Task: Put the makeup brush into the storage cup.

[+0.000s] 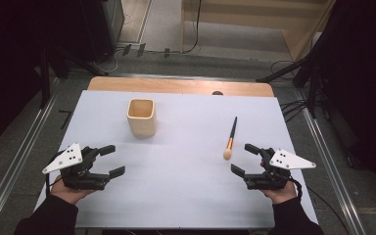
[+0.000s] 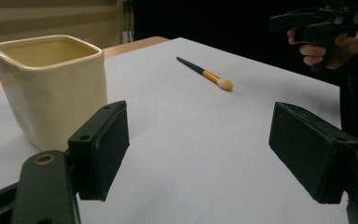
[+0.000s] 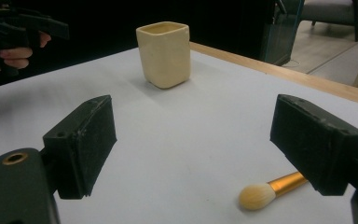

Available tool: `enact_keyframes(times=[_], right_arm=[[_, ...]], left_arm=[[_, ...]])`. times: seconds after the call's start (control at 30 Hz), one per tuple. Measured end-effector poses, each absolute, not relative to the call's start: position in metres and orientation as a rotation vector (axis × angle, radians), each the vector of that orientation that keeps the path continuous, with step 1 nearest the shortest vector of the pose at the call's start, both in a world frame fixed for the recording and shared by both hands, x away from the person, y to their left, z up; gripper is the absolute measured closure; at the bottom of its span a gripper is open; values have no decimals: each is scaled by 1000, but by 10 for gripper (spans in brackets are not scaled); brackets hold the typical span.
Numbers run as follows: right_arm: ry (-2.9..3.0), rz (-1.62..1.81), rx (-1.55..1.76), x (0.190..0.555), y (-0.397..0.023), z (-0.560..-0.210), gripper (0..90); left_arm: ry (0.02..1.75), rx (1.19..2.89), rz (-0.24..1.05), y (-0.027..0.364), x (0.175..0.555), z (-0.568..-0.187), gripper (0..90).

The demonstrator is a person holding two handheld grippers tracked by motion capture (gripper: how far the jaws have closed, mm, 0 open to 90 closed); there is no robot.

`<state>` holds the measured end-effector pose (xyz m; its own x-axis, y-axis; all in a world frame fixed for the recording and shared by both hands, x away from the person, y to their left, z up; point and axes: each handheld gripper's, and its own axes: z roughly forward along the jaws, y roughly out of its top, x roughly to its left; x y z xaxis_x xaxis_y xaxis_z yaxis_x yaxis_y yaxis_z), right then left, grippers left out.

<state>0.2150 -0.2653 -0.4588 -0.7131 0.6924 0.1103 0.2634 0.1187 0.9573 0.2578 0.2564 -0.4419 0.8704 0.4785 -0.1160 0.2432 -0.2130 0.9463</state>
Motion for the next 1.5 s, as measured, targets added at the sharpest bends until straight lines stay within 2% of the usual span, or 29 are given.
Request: enact_keyframes(times=[0.77,1.27,1.5], right_arm=[[2009,1587,948,214,-268,-458,163],[1971,1593,954,211,-272,-457,171],[1946,1605,980,212,-277,-460,170]], left_arm=[[564,1783,246,259,258,-440,199],[603,1784,190,258,260,-440,199],[558,1810,216,255,258,-439,200]])
